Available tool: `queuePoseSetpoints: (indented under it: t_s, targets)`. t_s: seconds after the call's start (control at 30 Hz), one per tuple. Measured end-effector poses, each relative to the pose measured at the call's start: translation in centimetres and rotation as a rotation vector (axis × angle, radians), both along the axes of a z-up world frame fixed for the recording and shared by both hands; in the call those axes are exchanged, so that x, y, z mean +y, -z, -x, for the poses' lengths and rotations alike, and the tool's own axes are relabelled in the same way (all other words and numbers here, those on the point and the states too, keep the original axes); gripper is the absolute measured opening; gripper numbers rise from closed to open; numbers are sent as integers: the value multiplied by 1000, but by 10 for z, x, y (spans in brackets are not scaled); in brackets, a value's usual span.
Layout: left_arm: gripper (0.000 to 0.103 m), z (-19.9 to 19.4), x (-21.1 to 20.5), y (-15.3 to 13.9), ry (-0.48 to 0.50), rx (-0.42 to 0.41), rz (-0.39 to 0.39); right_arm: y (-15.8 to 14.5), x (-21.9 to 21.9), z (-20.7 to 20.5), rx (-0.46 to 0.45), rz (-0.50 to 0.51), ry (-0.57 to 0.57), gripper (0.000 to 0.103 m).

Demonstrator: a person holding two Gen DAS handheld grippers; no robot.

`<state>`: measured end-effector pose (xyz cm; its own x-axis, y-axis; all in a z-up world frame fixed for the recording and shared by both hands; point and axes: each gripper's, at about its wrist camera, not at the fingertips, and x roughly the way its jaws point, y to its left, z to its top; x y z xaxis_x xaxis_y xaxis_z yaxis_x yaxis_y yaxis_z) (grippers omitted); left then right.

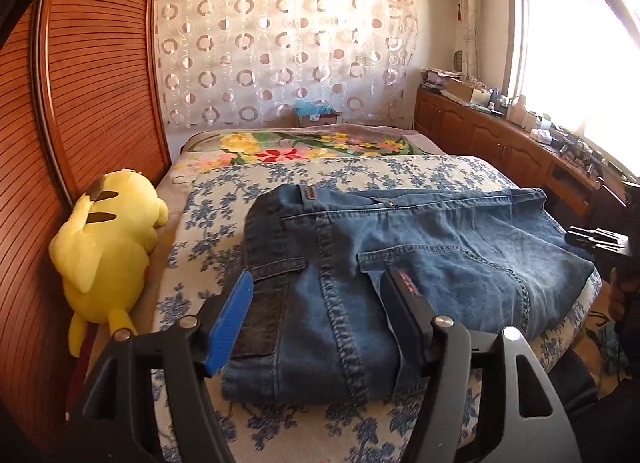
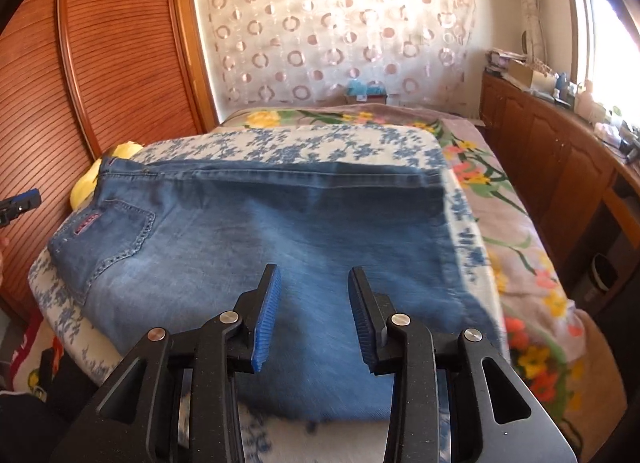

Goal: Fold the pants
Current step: 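Open both grippers to release the folded jeans onto the bed, then move both open grippers over the folded jeans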

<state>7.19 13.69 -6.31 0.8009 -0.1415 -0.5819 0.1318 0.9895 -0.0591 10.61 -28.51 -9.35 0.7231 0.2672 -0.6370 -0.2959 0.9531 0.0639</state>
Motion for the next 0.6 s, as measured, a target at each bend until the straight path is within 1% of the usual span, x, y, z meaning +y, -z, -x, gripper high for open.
queuePoseSetpoints:
  t_s: [0.07, 0.17, 0.3, 0.4, 0.6]
  targets:
    - [66, -6, -7, 2, 13, 6, -6, 6, 8, -6, 7, -5, -17, 35]
    - [66, -12, -17, 4, 22, -4, -24, 11, 18, -14, 4, 16, -27, 36]
    - [66, -24, -31, 9, 44, 19, -40, 18, 25, -22, 19, 33, -38, 48]
    - [66, -31, -43, 15, 72, 30, -19, 21, 23, -25, 30, 40, -32, 50]
    - [66, -44, -64, 33, 95, 46, -26, 1, 2, -34, 1, 30, -1, 53]
